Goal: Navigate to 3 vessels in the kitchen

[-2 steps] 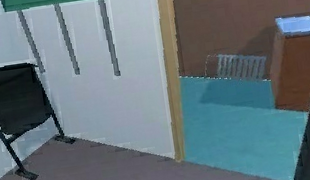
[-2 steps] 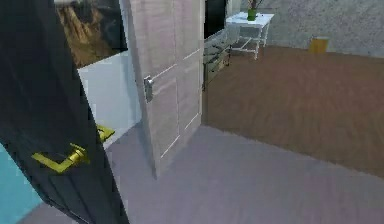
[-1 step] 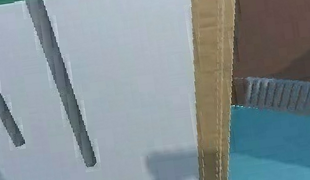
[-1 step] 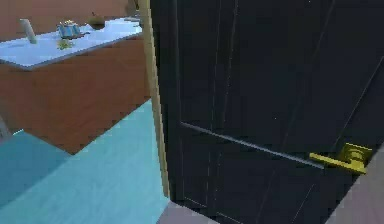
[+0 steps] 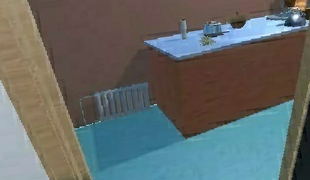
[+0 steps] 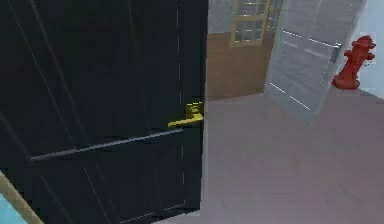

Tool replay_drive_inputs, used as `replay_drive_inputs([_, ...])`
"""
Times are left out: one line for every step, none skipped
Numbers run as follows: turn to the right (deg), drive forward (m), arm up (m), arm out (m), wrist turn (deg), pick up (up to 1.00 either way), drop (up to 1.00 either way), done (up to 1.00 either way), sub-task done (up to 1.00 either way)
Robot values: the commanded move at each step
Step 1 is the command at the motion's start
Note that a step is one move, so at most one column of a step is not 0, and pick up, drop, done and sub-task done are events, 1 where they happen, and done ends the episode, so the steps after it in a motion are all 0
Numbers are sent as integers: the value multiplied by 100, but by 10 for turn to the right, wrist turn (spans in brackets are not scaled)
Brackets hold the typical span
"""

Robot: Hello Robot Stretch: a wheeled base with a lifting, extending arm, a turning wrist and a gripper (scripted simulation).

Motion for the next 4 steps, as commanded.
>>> replay_drive_inputs([0, 80, 0, 0, 0, 0, 0, 0, 0])
replay_drive_inputs([270, 0, 0, 0, 0, 0, 0, 0, 0])
replay_drive_inputs([30, 0, 0, 0, 0, 0, 0, 0, 0])
replay_drive_inputs([0, 45, 0, 0, 0, 0, 0, 0, 0])
